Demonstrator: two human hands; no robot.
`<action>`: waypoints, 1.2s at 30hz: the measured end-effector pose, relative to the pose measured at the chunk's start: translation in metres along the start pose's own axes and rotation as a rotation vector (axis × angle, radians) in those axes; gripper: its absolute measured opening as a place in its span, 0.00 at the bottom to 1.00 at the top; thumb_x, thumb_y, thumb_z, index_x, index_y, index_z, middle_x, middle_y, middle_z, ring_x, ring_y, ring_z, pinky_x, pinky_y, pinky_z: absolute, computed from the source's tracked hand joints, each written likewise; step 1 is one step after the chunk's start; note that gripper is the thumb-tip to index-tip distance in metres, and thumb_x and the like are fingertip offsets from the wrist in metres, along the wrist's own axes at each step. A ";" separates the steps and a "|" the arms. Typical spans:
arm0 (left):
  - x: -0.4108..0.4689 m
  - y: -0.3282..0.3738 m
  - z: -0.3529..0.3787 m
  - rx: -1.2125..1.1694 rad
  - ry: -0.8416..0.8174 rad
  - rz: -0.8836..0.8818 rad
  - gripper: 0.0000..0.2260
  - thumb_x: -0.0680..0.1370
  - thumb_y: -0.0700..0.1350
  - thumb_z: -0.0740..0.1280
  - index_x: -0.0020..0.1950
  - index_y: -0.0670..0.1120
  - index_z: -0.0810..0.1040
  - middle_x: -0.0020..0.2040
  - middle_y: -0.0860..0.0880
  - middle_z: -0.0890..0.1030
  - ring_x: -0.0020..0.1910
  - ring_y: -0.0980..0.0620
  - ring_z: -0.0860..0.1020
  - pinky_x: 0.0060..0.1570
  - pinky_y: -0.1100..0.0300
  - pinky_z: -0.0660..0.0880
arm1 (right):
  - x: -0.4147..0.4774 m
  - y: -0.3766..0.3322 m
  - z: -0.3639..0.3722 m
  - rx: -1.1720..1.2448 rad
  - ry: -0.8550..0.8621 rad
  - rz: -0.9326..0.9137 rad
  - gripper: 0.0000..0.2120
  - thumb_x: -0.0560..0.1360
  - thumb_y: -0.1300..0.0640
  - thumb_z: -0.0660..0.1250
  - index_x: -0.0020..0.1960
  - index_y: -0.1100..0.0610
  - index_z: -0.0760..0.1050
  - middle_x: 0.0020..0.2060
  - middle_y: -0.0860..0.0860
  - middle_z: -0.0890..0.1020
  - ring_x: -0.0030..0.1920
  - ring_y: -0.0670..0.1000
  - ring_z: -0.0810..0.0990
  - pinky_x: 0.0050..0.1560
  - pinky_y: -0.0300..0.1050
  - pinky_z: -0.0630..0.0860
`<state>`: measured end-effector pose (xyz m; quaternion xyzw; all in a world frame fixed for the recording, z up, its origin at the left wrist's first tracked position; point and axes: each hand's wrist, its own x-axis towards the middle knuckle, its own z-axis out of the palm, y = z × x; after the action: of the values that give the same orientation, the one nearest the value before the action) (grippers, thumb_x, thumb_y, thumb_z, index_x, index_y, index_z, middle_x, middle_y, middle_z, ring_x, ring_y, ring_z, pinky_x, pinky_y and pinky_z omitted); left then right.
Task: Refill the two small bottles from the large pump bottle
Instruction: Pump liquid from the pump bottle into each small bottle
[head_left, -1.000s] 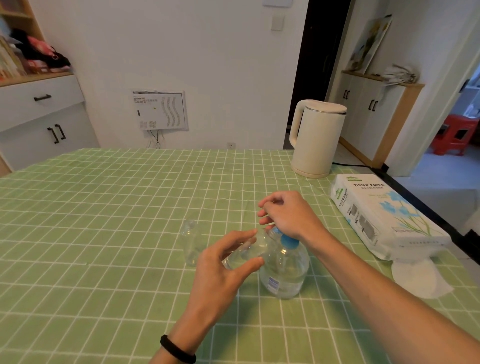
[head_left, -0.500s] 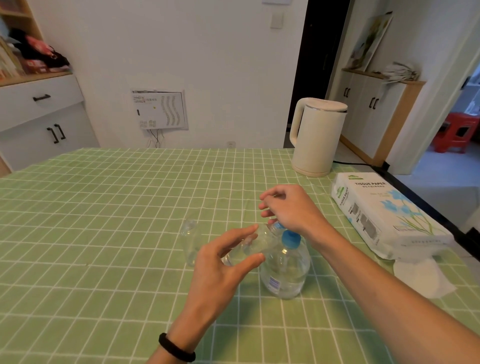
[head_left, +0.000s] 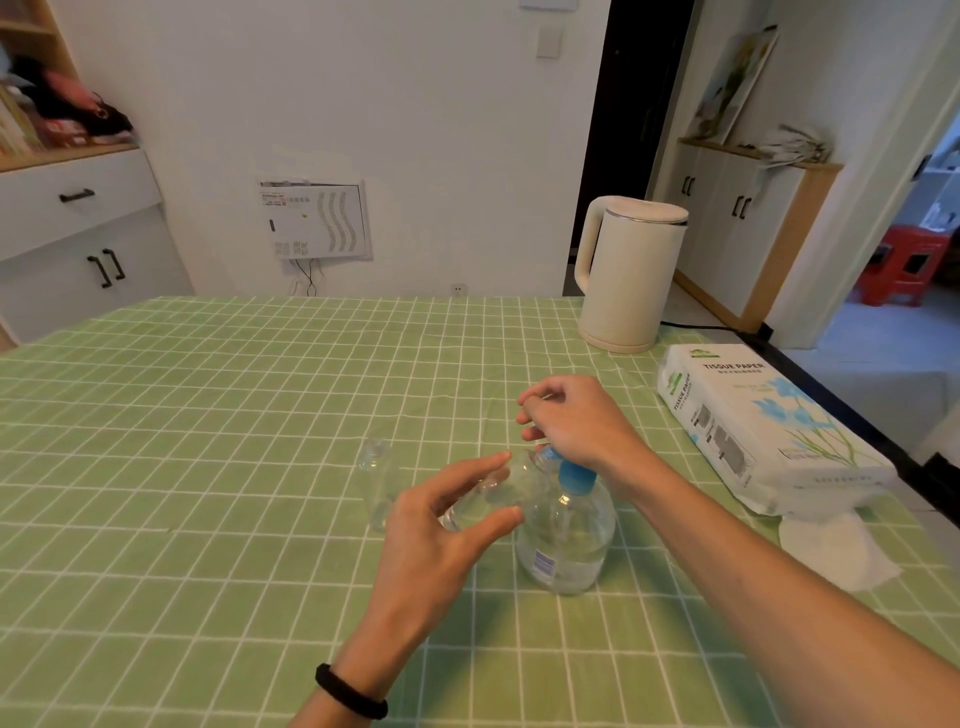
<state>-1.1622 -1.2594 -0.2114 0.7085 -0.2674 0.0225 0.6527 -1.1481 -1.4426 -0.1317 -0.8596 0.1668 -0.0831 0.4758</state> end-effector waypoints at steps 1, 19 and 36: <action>0.001 0.001 0.000 -0.006 0.000 0.007 0.22 0.71 0.44 0.81 0.63 0.59 0.85 0.58 0.60 0.87 0.62 0.60 0.84 0.63 0.69 0.76 | 0.000 -0.003 -0.001 -0.012 0.002 -0.014 0.06 0.81 0.54 0.65 0.52 0.50 0.82 0.44 0.50 0.88 0.47 0.51 0.88 0.56 0.58 0.85; 0.000 -0.002 0.000 0.015 -0.003 0.008 0.21 0.70 0.49 0.81 0.63 0.58 0.85 0.59 0.62 0.87 0.62 0.61 0.84 0.62 0.71 0.75 | 0.001 0.006 0.004 -0.003 0.032 -0.002 0.08 0.82 0.57 0.64 0.49 0.51 0.83 0.44 0.50 0.88 0.45 0.49 0.88 0.52 0.53 0.86; 0.001 0.000 -0.001 0.029 -0.001 0.017 0.21 0.71 0.47 0.81 0.63 0.58 0.85 0.59 0.62 0.87 0.62 0.61 0.83 0.63 0.71 0.75 | 0.002 0.002 0.001 0.010 0.037 0.001 0.09 0.82 0.57 0.64 0.47 0.50 0.82 0.44 0.50 0.88 0.47 0.51 0.88 0.53 0.53 0.85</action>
<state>-1.1612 -1.2592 -0.2109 0.7155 -0.2733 0.0314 0.6422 -1.1465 -1.4436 -0.1342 -0.8555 0.1754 -0.0997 0.4769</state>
